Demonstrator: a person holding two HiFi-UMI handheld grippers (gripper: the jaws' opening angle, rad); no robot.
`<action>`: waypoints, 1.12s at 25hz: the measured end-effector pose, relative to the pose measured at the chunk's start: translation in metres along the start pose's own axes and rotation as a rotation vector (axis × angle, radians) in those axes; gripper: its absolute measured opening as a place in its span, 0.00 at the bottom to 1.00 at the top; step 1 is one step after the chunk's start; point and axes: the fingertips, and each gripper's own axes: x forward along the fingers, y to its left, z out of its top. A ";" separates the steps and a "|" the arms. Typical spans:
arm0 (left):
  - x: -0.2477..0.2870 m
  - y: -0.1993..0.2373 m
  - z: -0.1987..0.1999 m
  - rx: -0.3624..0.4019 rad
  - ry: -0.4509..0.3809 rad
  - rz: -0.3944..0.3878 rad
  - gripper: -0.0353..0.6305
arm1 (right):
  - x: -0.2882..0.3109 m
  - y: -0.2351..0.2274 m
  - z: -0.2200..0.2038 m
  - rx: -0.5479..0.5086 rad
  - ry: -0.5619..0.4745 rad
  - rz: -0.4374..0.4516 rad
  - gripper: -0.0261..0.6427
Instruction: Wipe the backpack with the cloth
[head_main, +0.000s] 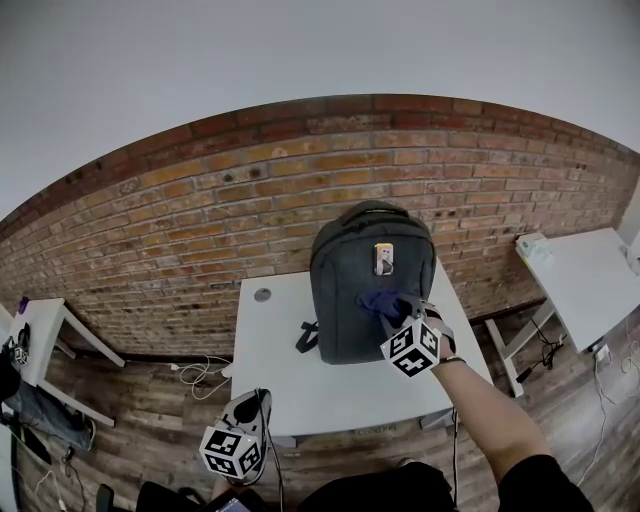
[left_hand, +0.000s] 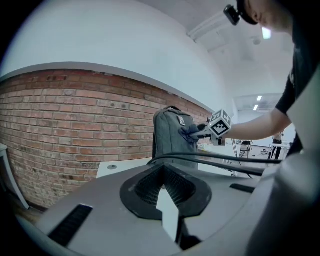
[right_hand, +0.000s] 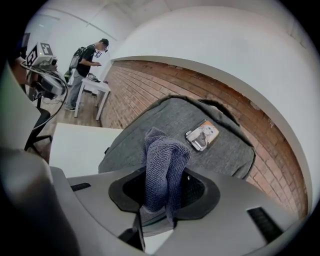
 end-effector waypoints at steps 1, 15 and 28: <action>0.000 0.000 0.000 0.000 0.001 -0.002 0.05 | 0.000 0.005 -0.004 0.008 -0.001 0.001 0.21; -0.003 0.006 -0.003 -0.002 0.013 0.030 0.05 | -0.002 0.065 -0.063 0.072 0.026 0.056 0.21; 0.011 -0.008 -0.003 0.012 0.020 0.028 0.05 | 0.014 0.120 -0.142 0.263 0.198 0.179 0.21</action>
